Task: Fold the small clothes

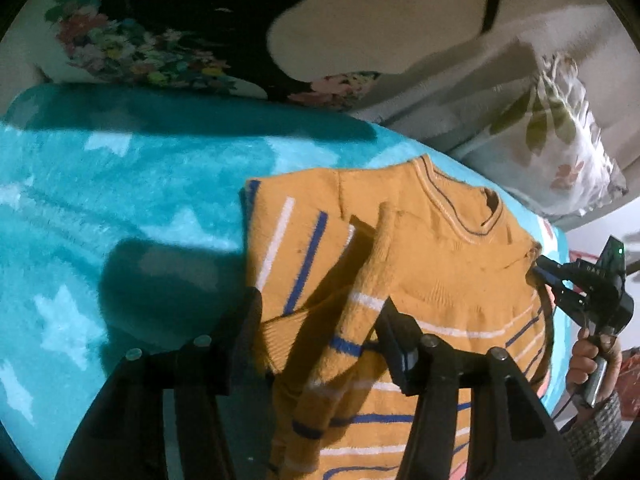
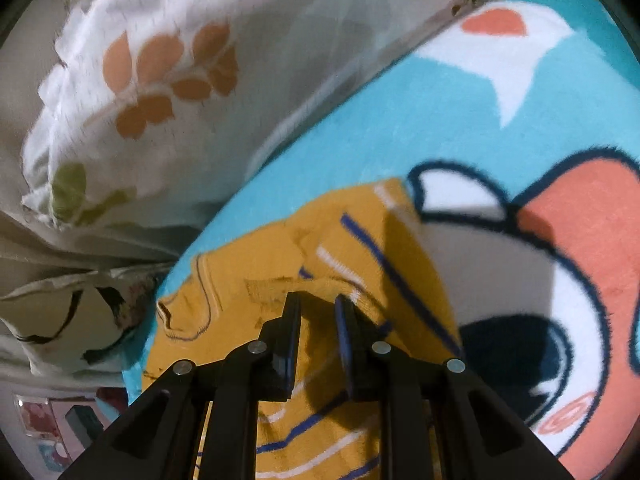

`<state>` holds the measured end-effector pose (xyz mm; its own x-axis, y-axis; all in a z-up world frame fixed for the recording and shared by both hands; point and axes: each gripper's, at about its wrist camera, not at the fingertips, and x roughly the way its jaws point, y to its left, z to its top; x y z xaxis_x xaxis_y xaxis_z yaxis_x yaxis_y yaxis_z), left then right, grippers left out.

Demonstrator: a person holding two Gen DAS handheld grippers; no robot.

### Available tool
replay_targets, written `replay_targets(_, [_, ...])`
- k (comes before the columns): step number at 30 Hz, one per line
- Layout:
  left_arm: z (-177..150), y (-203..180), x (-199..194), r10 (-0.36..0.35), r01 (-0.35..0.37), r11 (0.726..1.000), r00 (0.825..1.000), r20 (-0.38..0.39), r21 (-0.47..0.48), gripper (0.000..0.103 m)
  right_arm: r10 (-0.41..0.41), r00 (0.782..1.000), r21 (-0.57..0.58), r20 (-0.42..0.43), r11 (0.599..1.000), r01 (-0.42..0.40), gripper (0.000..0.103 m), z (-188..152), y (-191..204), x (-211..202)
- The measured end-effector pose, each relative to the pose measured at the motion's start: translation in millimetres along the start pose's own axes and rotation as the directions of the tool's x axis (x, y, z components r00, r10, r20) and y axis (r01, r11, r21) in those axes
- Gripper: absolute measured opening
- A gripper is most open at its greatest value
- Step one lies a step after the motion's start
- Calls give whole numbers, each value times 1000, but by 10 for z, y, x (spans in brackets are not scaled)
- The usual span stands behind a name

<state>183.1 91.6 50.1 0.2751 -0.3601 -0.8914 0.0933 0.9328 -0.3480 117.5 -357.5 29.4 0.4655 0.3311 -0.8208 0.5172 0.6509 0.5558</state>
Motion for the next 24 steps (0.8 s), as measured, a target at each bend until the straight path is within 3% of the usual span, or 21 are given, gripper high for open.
replay_targets(6, [-96,52,-220,24,-23,999,999,28,-41,60,-17,998,-21,58,1000,19,41,-4,-37,-376])
replay_targets(10, [-289,12,-529,73,-70,996,994,77,-47,60,-57,997,-123,47,990,63,41,-69,-54,-606])
replay_targets(14, [-522,-97,-785,119,-114,993,985,121,-43,61,-117,992,-269,54,955,127,42,-244,21,-792])
replay_targets(19, [-906,-353,-1025,164,-160,986,973,165,-40,61,-163,983,-412,81,893,182,47,-669,9,-1032])
replay_targets(24, [-1335,-638,-1216,200,-199,980,959,199,-24,61,-172,982,-464,78,866,189,47,-1172,-129,-1145])
